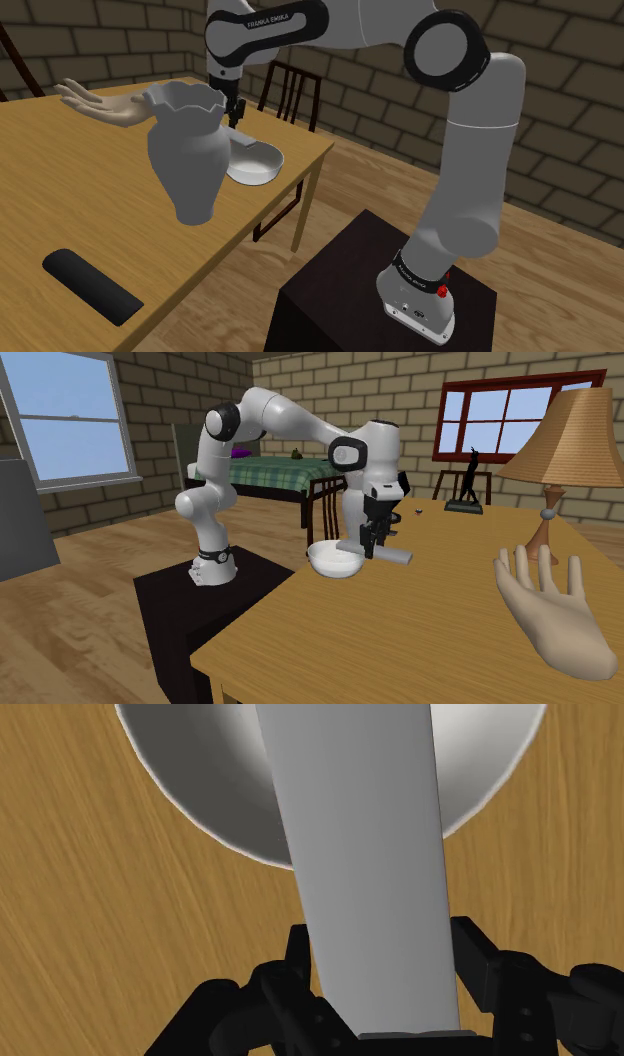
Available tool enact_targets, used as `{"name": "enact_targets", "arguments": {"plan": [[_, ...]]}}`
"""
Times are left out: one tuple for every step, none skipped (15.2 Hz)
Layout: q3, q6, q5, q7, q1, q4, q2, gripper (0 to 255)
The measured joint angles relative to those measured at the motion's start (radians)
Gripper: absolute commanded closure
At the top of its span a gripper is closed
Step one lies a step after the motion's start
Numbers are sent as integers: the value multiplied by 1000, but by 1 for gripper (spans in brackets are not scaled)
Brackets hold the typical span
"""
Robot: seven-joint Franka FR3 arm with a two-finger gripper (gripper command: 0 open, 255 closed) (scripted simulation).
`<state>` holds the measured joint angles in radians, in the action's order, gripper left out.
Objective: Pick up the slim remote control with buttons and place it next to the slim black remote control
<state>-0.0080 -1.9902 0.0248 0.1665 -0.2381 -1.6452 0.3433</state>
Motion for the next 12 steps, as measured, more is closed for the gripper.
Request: {"name": "enact_targets", "arguments": {"plan": [[6,1,-2,20,-13,7,6,255],[13,-6,-5,44,-30,-6,-1,255],[21,-1,-8,70,-47,6,5,255],[27,0,-10,89,-60,12,10,255],[33,5,-13,110,-73,24,17,255],[39,4,-15,130,-87,25,18,255],[45,9,-18,151,-102,31,19,255],[52,10,-21,175,-118,41,27,255],[58,11,-24,195,-131,50,35,255],[64,15,-28,220,-148,64,45,255],[69,18,-31,238,-161,80,57,255],[75,25,-34,259,-176,97,68,255]]}}
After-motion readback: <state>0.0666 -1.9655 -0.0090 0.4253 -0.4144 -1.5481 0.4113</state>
